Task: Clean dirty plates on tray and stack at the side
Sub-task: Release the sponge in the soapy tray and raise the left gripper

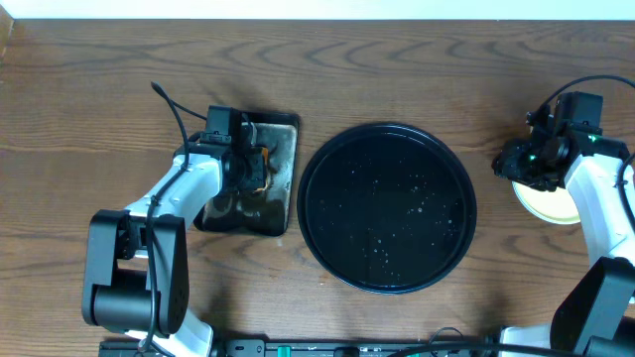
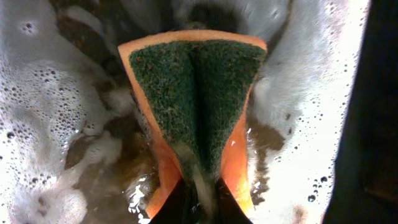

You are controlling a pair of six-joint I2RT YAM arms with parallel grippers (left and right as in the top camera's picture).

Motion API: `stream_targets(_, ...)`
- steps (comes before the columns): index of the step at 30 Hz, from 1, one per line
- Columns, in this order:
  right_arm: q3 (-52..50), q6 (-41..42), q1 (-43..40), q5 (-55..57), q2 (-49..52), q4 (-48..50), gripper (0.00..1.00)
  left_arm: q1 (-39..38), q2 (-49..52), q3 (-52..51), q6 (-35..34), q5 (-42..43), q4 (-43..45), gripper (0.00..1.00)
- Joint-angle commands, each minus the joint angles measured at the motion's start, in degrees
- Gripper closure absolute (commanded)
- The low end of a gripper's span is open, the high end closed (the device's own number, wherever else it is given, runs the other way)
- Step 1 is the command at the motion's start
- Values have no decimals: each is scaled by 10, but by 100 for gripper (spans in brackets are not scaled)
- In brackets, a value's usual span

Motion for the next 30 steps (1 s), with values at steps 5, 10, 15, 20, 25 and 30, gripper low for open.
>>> stream_targets(5,8,-7,5,1,1,-1,53,-1,-34,0,-1,-5,8,48)
stream_targets(10,9,-26,5,0,1,1,52,-1,-96,0,-1,-8,-7,26)
stream_targets(15,15,-59,24,-1,1,5,51,-1,-147,0,-1,-37,-31,20)
stream_targets(20,35,-111,73,2,1,12,46,-1,-181,1,-1,-68,-55,19)
stream_targets(25,54,-137,125,37,1,-32,25,13,-184,19,-52,-75,-172,18)
stream_targets(30,54,-134,140,48,0,-87,1,41,-194,19,-76,-74,-280,17)
